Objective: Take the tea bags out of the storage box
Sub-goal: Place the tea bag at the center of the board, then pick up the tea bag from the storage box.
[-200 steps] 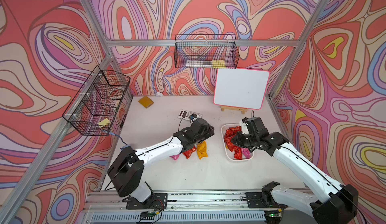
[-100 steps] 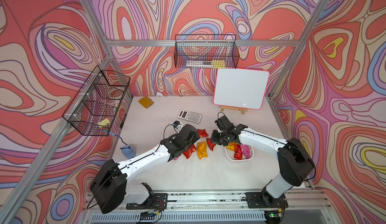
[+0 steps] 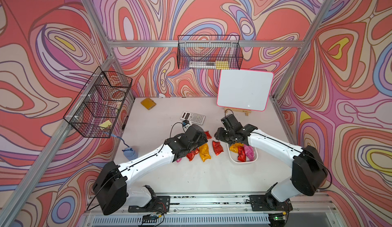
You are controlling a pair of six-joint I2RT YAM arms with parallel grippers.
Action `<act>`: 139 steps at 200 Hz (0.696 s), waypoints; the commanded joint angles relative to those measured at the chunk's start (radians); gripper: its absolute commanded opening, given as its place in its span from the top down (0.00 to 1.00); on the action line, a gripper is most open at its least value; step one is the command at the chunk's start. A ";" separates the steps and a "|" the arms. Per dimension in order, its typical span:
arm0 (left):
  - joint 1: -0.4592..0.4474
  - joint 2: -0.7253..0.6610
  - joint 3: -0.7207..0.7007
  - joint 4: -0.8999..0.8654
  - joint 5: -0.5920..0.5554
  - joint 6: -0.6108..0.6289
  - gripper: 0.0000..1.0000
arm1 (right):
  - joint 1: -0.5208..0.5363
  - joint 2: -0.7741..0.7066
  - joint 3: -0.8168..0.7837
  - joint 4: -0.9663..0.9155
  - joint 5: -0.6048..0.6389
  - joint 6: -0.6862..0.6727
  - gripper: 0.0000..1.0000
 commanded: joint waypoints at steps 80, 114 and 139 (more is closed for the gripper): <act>-0.191 0.573 0.680 -0.292 0.083 0.520 0.33 | -0.120 -0.574 -0.031 -0.435 0.499 -0.046 0.47; -0.197 0.781 0.906 -0.440 0.130 0.628 0.35 | -0.120 -0.687 -0.065 -0.496 0.537 -0.023 0.47; -0.197 0.875 1.032 -0.536 0.135 0.670 0.37 | -0.120 -0.702 -0.058 -0.533 0.546 -0.015 0.47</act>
